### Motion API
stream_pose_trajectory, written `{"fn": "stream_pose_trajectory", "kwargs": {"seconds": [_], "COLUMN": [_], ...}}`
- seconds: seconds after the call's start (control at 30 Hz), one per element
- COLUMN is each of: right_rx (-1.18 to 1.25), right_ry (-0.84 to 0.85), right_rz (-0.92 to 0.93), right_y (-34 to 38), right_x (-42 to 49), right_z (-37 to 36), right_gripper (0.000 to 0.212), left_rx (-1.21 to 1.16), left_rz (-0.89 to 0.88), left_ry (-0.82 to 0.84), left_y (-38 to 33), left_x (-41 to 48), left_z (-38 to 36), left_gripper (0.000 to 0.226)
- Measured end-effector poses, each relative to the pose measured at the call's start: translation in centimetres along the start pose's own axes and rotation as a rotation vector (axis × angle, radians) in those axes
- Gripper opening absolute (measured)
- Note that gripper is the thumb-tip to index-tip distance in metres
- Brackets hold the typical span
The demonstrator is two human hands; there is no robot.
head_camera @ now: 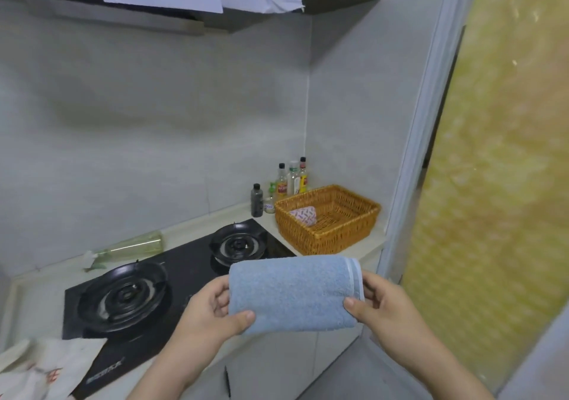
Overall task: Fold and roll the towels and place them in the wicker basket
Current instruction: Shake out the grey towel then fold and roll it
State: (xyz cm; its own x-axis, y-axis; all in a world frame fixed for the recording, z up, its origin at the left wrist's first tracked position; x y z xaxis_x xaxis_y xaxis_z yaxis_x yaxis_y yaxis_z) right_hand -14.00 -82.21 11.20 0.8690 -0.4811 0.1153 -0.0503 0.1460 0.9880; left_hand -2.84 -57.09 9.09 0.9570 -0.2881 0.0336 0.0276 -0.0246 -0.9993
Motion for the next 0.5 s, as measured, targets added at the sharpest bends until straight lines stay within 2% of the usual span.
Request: {"fn": "stream_pose_trajectory", "kwargs": {"seconds": [0.33,0.5], "right_rx": [-0.038,-0.098], "right_ry": [-0.078,-0.080], "right_rz": [0.013,0.019], "right_y": [-2.4,-4.5], "right_x": [11.7,20.7], "right_z": [6.4,7.8], "right_gripper": [0.041,0.041], "left_rx": [0.013,0.002], "left_rz": [-0.046,-0.035], "left_ry": [-0.023,-0.028], "left_y": [0.9,2.2], "left_x": [11.8,20.0], "left_z": [-9.5,-12.6], "left_gripper": [0.049,0.055]}}
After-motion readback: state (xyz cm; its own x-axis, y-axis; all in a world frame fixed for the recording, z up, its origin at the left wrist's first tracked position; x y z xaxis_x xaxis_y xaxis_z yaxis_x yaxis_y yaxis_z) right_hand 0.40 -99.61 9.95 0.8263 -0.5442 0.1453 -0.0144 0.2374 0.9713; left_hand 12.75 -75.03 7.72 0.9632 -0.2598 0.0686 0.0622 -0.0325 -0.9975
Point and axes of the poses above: each hand's wrist, its own x-axis towards the middle knuckle, its own z-axis out of the back of the hand, y = z × x, the point moved 2 cm from there along x, towards the middle knuckle, and after that the axes turned 12 degrees about -y, right-handed, at the moved point
